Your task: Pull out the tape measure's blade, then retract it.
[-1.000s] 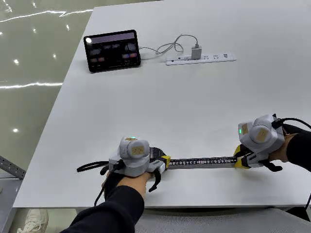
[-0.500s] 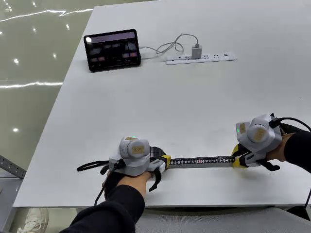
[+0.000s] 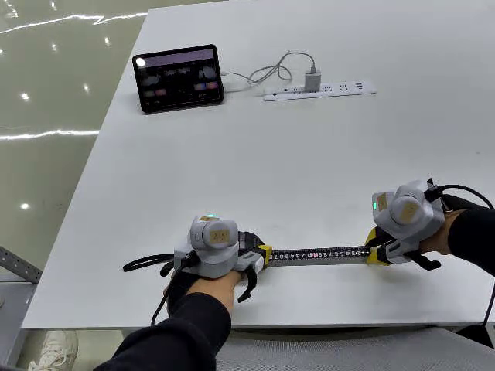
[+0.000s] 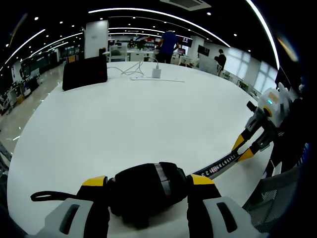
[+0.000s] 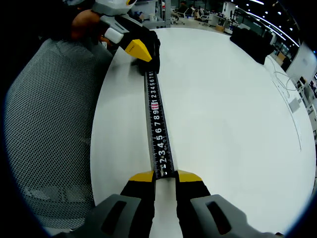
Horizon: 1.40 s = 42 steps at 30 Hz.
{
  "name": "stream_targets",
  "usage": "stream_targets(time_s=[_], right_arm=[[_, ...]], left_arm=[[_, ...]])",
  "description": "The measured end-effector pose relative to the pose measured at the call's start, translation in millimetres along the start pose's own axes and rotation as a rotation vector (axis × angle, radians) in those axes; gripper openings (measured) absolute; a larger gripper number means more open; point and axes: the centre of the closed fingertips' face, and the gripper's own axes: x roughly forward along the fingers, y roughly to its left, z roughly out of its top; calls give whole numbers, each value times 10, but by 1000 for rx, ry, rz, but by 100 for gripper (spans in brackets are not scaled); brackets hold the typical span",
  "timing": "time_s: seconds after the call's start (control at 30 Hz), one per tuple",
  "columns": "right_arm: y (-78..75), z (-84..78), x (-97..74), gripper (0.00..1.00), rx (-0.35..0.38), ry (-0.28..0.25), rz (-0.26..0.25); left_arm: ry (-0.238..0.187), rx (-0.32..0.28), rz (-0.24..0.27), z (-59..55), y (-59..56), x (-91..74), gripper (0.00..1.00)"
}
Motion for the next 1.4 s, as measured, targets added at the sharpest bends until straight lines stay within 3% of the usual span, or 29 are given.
stream_targets(time_s=[1.4], right_arm=[[20,161,71,11,4,-24,-5]], left_arm=[[1,2,1,3,-3,-3,59]])
